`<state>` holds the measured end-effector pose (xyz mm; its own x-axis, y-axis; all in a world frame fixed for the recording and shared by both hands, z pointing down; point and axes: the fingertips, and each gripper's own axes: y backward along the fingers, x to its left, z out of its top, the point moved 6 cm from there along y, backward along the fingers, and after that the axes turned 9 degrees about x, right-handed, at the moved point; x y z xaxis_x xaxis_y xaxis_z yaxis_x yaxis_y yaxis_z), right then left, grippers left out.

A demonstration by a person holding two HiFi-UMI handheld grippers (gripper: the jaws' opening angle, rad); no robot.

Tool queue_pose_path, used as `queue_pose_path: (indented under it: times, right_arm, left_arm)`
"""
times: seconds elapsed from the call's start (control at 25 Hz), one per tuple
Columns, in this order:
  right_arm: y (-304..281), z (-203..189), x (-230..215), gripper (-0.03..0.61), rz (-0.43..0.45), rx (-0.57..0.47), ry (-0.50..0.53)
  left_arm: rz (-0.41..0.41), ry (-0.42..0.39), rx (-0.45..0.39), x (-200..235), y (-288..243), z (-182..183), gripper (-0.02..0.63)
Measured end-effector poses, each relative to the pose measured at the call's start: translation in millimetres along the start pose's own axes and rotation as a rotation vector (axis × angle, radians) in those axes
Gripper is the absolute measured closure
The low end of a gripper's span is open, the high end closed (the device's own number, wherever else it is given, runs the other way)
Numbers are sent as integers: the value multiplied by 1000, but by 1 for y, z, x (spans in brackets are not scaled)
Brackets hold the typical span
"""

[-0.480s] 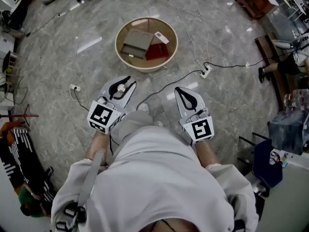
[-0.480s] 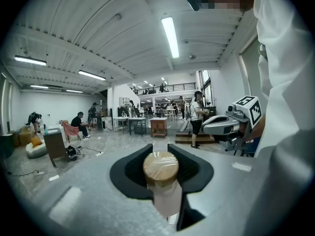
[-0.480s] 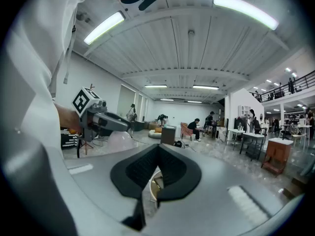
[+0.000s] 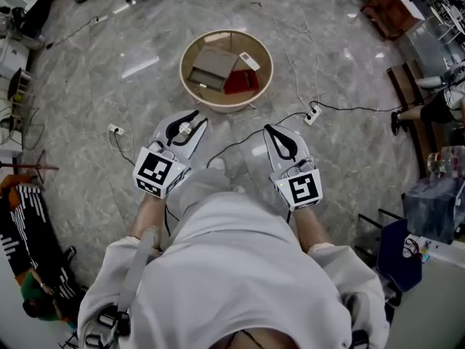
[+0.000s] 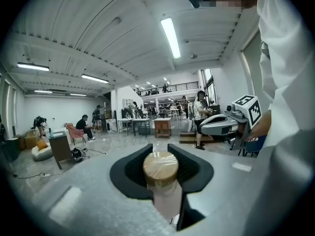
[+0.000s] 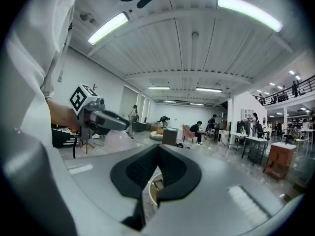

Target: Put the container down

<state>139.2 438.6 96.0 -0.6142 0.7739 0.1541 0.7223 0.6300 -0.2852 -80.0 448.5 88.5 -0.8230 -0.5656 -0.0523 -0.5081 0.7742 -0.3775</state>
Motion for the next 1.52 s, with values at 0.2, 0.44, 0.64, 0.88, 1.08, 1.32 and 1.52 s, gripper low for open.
queue_pose_path:
  times: [0.2, 0.44, 0.64, 0.88, 1.08, 1.32, 1.52]
  right_arm:
    - [-2, -15, -5, 574, 5, 17, -5]
    - [-16, -18, -7, 574, 39, 28, -16]
    - [-38, -22, -21, 574, 45, 40, 8]
    - [-69, -21, -46, 574, 37, 58, 13]
    - [-108, -19, -68, 574, 29, 82, 17]
    - [-167, -13, -101, 574, 12, 118, -6]
    - [-221, -10, -130, 574, -14, 165, -21]
  left_arm:
    - [20, 4, 8, 0, -3, -4, 514]
    - [35, 19, 15, 8, -16, -7, 514]
    - [39, 24, 15, 27, -39, -10, 514]
    - [22, 27, 11, 57, -78, -6, 514]
    - [-2, 21, 18, 95, -111, -2, 514]
    - [-49, 10, 33, 148, -155, 4, 514]
    - [-90, 1, 33, 197, -197, 5, 514]
